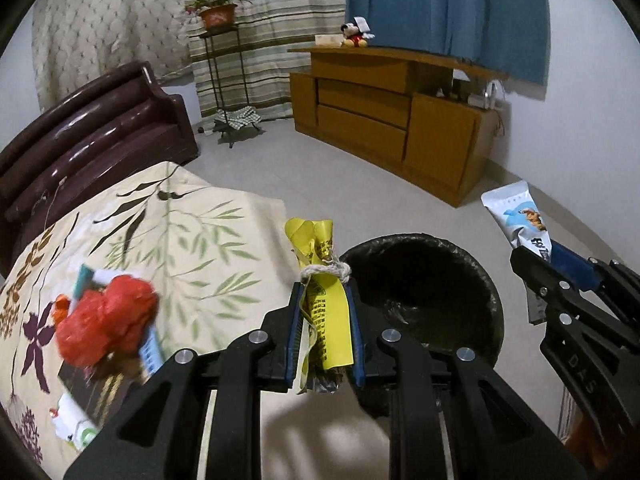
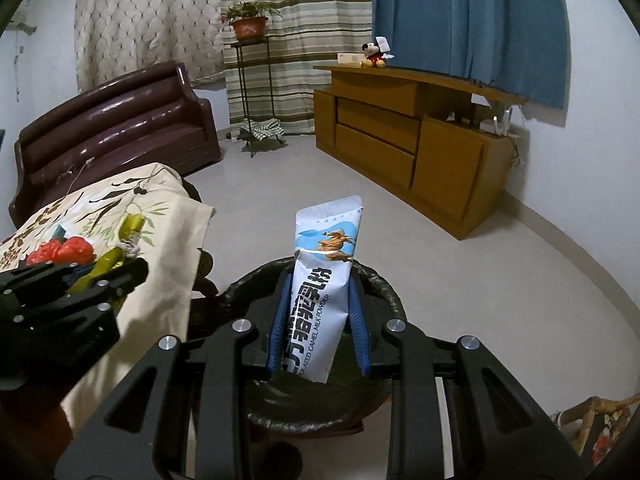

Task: Collect trash
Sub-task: 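Carry both items over the black bin and open both tools to drop them, then grasp white tied wrapper with right tool while left tool returns to bed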

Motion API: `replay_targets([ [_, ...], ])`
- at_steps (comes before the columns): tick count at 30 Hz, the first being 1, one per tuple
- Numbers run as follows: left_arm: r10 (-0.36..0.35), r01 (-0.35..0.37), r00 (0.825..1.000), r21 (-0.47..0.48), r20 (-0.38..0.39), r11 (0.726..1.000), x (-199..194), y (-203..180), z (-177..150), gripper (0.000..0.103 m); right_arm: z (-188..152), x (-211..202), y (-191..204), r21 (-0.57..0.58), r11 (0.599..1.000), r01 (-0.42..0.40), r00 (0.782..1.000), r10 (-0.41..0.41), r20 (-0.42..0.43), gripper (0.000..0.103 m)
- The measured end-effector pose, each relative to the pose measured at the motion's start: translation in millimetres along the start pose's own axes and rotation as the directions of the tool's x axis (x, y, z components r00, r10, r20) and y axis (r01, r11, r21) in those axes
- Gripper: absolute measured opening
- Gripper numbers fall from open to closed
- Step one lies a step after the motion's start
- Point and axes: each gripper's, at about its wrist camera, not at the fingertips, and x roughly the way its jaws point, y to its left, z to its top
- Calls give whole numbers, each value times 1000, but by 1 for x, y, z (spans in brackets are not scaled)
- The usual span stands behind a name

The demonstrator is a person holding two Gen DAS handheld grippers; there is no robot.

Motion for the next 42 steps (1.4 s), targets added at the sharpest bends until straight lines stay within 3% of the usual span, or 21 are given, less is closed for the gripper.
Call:
replay_targets([
  [9, 9, -8, 999, 15, -52, 1000, 32, -13, 12, 24, 5, 28, -13, 11, 1000, -9, 1000, 9, -15, 32],
  [11, 12, -12, 999, 13, -53, 1000, 32, -14, 13, 42, 5, 32, -15, 19, 1000, -14, 1000, 14, -19, 35],
  [14, 14, -14, 999, 2, -35, 1000, 30, -13, 15, 55, 4, 37, -18, 37, 999, -10, 1000, 11, -24, 38],
  [27, 2, -3, 1000, -40, -15, 999, 2, 4, 17, 55, 5, 24, -12, 52, 999, -10, 1000, 12, -25, 39],
  [42, 120, -122, 993, -155, -21, 980, -64, 97, -27, 55, -10, -14, 80, -35, 990, -137, 989, 135, -54, 39],
])
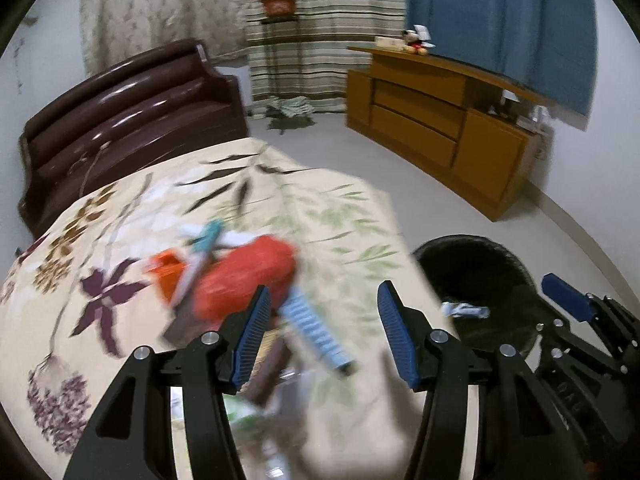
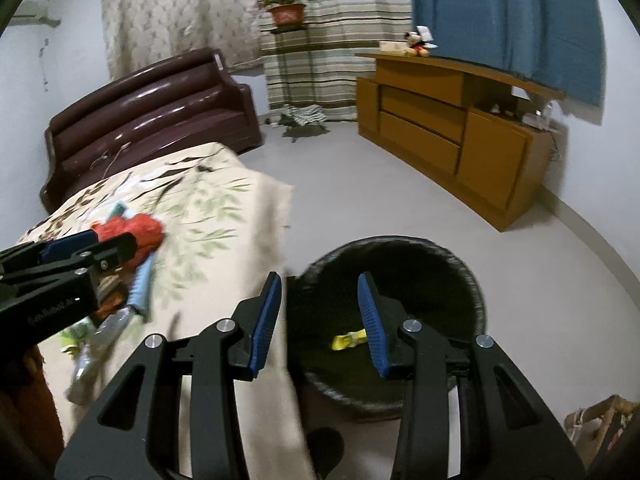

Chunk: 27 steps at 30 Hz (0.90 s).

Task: Collect trash
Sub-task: 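Grasp white tied wrapper with right tool while left tool returns to bed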

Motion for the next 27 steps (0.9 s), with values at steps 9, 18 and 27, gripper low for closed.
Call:
replay_targets([
  [9, 106, -106, 994, -90, 1, 990, -27, 84, -31, 55, -6, -13, 69, -80, 994, -76, 997, 74, -22, 39],
  [18, 168, -169, 986, -148, -22, 974, -39, 144, -60, 55, -21, -18, 124, -140, 983, -120, 992, 112, -63, 39],
  [27, 172, -177, 984, -204, -44, 963, -41, 175, -78, 55, -43, -10, 168, -196, 969, -151, 983, 126, -133, 39],
])
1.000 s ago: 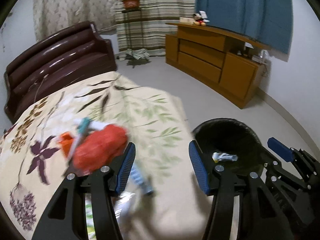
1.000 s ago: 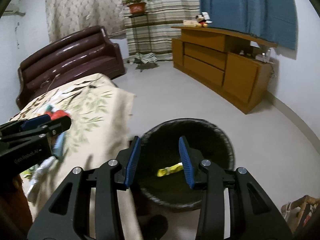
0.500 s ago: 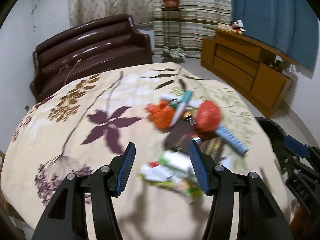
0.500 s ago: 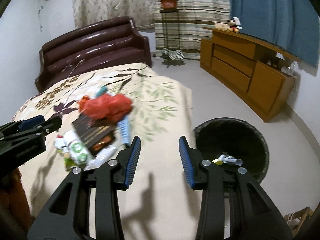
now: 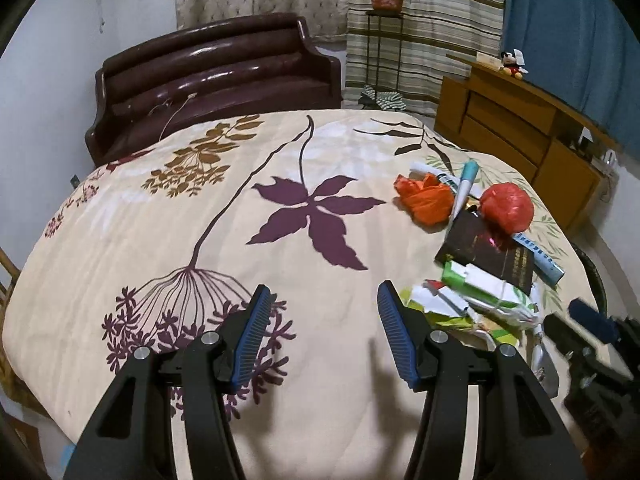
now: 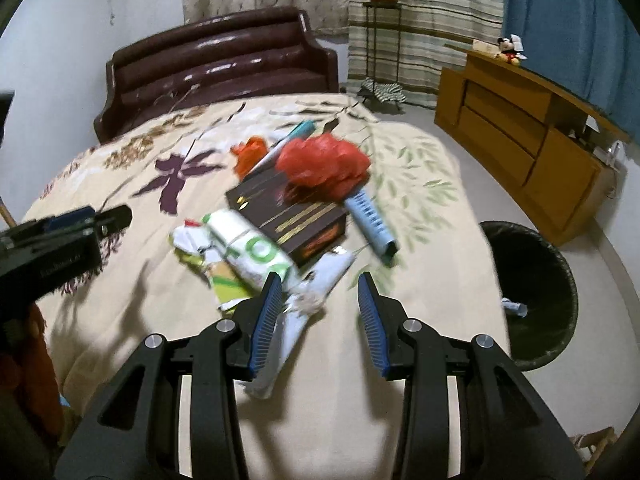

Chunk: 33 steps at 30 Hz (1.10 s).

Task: Collect trash
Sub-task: 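Grasp white tied wrapper with right tool while left tool returns to bed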

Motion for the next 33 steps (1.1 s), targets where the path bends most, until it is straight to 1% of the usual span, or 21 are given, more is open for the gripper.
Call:
replay_targets([
  [3, -11, 11, 1000, -5, -3, 1000, 1, 1, -3, 55, -5, 8, 5, -6, 1000, -1, 999, 1, -41, 39],
  [8, -33, 33, 999, -3, -13, 999, 1, -6, -7, 55, -11, 14, 3, -15, 1000, 24, 997, -25, -74, 38],
  [10, -40, 40, 999, -6, -17, 999, 2, -9, -7, 55, -13, 13, 2, -20, 999, 29, 997, -30, -72, 34],
  [11, -44, 44, 999, -7, -19, 999, 2, -10, -7, 55, -13, 12, 2, -23, 999, 31, 997, -32, -70, 28],
  [12, -46, 46, 999, -7, -20, 999, 3, -11, -7, 55, -13, 12, 2, -24, 999, 28, 997, -29, -69, 19],
  [15, -52, 52, 998, -7, -26, 999, 4, -16, -7, 55, -14, 11, 0, -23, 1000, 16, 997, -17, -69, 18],
  [16, -55, 54, 998, -6, -28, 998, 5, -18, -6, 55, -14, 10, -1, -22, 1000, 12, 998, -14, -67, 17],
  [21, -71, 71, 997, 5, -41, 997, 6, -32, -8, 55, -14, -3, -6, -22, 1000, 9, 999, -10, -38, 17],
  [27, -100, 102, 993, 27, -69, 994, 8, -55, -11, 56, -12, -17, -20, -10, 1000, 9, 1000, -9, -1, 17],
  [33, -128, 132, 988, 42, -83, 990, 6, -76, -15, 57, -13, -20, -41, 23, 1000, 14, 1000, -15, 17, 17],
])
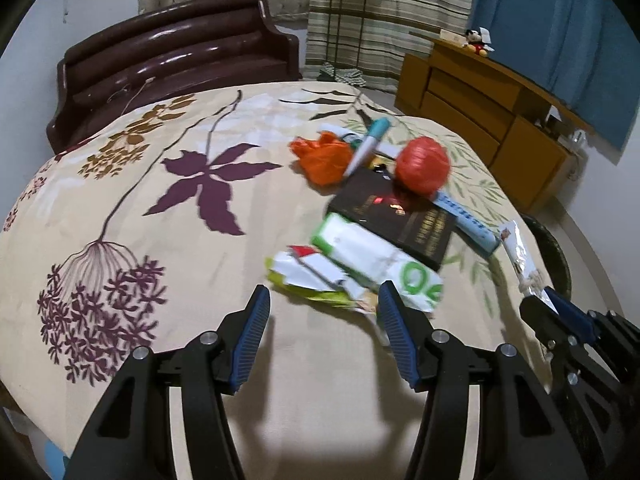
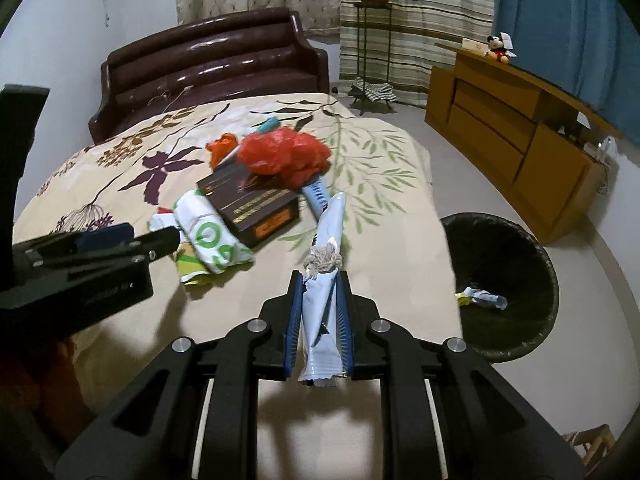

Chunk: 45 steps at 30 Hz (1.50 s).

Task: Collect trash
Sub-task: 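Grasp white tied wrapper with right tool while left tool returns to bed, then grasp green-yellow wrapper with left tool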

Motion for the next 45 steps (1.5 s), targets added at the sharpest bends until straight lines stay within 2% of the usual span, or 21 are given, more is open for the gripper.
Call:
replay_targets([
  [6, 18, -17, 1000, 44, -14, 999, 8, -18, -4, 58, 0, -1, -13, 19, 1000, -3, 1000, 3, 12, 17],
  [11, 55, -53, 998, 45, -34, 998, 10, -10, -9, 58, 1, -1, -16, 22, 1000, -10, 1000, 9, 14, 17],
  [14, 63, -62, 997, 27, -40, 998, 6, 2, -14, 64, 1, -2, -17, 23, 1000, -11, 1000, 10, 16, 17],
  [17, 83, -83, 996, 14, -43, 996, 2, 11, -14, 64, 1, -2, -18, 25, 1000, -14, 1000, 13, 15, 17],
  [22, 54, -58, 996, -50, -77, 997, 7, 22, -10, 64, 1, -3, -18, 25, 1000, -16, 1000, 15, 16, 17],
  [27, 64, -68, 995, -48, -75, 997, 18, 19, -5, 64, 2, -2, -20, 28, 999, -14, 1000, 14, 15, 17],
  [30, 75, -77, 996, -32, -58, 997, 17, 19, -4, 52, 2, -1, -20, 32, 999, -14, 1000, 14, 16, 17],
  [32, 75, -75, 996, -15, -47, 997, 16, 18, -5, 34, 2, 0, -20, 35, 999, -16, 1000, 16, 15, 17],
  [34, 57, -57, 998, 1, -35, 998, 15, 18, -7, 24, 2, 0, -20, 33, 999, -16, 1000, 16, 14, 17],
  [41, 49, -49, 999, 26, 14, 998, 0, 15, -7, 20, 3, -1, -27, 31, 999, -9, 1000, 8, 27, 17],
  [45, -3, 1, 998, 37, 68, 999, -16, 3, 3, 20, 8, -4, -35, 26, 999, 19, 998, -21, 58, 17],
])
